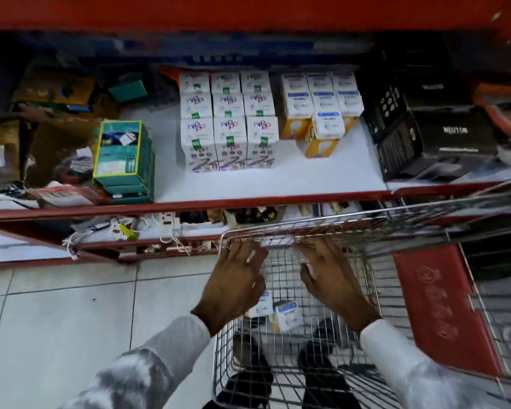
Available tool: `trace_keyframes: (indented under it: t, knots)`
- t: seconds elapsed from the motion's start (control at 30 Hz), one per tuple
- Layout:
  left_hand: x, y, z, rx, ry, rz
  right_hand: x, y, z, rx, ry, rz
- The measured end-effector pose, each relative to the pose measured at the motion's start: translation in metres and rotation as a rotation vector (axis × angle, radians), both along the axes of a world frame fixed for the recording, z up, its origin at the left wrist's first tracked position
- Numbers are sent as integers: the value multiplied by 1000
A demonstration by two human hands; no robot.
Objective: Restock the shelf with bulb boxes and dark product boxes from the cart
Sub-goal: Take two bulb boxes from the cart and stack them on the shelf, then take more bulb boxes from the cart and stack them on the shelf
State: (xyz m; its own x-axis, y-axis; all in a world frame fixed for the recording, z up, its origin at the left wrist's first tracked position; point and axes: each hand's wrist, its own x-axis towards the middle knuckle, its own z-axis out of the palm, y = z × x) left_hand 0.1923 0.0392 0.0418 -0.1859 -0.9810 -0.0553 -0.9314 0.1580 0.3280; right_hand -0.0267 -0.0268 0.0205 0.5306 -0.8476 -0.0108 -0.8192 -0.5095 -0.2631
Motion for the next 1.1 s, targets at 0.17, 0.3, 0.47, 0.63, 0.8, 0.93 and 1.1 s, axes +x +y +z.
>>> trace_keyframes:
  t: [0.17, 0.3, 0.47, 0.63, 0.8, 0.93, 1.1]
  knots:
    - [-39, 15, -58, 525, -160, -14, -26, 44, -68, 489, 279, 111]
    - [-53, 24, -97, 662, -288, 27, -22, 63, -103, 598, 360, 162]
    - [-59, 25, -112, 637, -310, 77, -18, 60, -109, 609, 234, 136]
    - [-59, 10, -67, 526, -264, 126, -35, 33, -59, 601, 94, -3]
    - [-55, -24, 39, 307, -116, 233, -58, -20, 33, 556, -84, -136]
    - [-55, -59, 121, 70, -34, 261, -72, -70, 109, 503, -238, -184]
    - [-59, -130, 170, -19, 58, 347, -76, -142, 173, 377, -320, -207]
